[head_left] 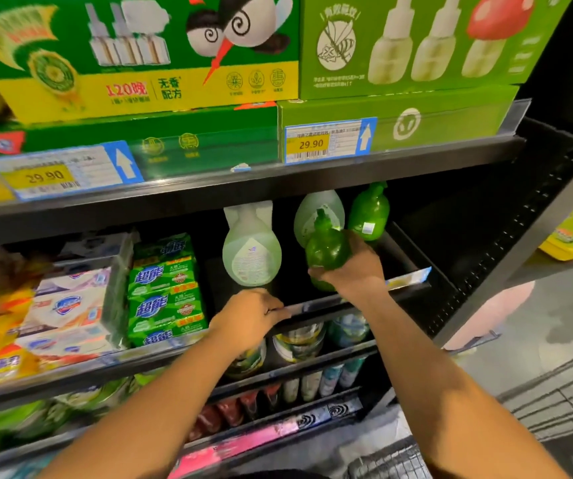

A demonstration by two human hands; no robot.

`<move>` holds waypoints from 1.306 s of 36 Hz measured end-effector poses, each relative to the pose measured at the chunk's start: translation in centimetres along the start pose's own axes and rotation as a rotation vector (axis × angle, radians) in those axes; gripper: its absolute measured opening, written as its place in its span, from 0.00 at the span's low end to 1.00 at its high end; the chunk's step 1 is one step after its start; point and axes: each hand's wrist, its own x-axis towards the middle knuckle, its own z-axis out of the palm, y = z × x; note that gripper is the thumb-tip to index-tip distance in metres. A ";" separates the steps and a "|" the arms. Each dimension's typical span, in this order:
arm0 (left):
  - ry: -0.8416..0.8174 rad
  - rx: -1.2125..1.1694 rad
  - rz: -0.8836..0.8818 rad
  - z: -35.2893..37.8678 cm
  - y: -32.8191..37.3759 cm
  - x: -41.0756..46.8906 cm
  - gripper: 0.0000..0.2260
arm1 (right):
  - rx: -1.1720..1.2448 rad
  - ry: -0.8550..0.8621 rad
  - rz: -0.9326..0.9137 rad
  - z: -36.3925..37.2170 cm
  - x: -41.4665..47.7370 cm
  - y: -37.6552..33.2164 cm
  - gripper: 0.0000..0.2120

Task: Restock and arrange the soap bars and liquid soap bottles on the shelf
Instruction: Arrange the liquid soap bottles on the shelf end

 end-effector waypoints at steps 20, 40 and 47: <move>0.019 -0.123 0.054 0.2 -1.1 0.3 0.20 | 0.023 -0.065 -0.074 -2.6 3.4 4.4 0.33; -0.049 -0.125 0.069 -0.4 0.0 0.6 0.23 | 0.138 0.206 0.086 -4.3 11.9 6.7 0.55; 0.003 -0.119 0.090 0.3 -1.0 0.9 0.22 | 0.167 0.120 0.063 -4.2 12.5 6.3 0.50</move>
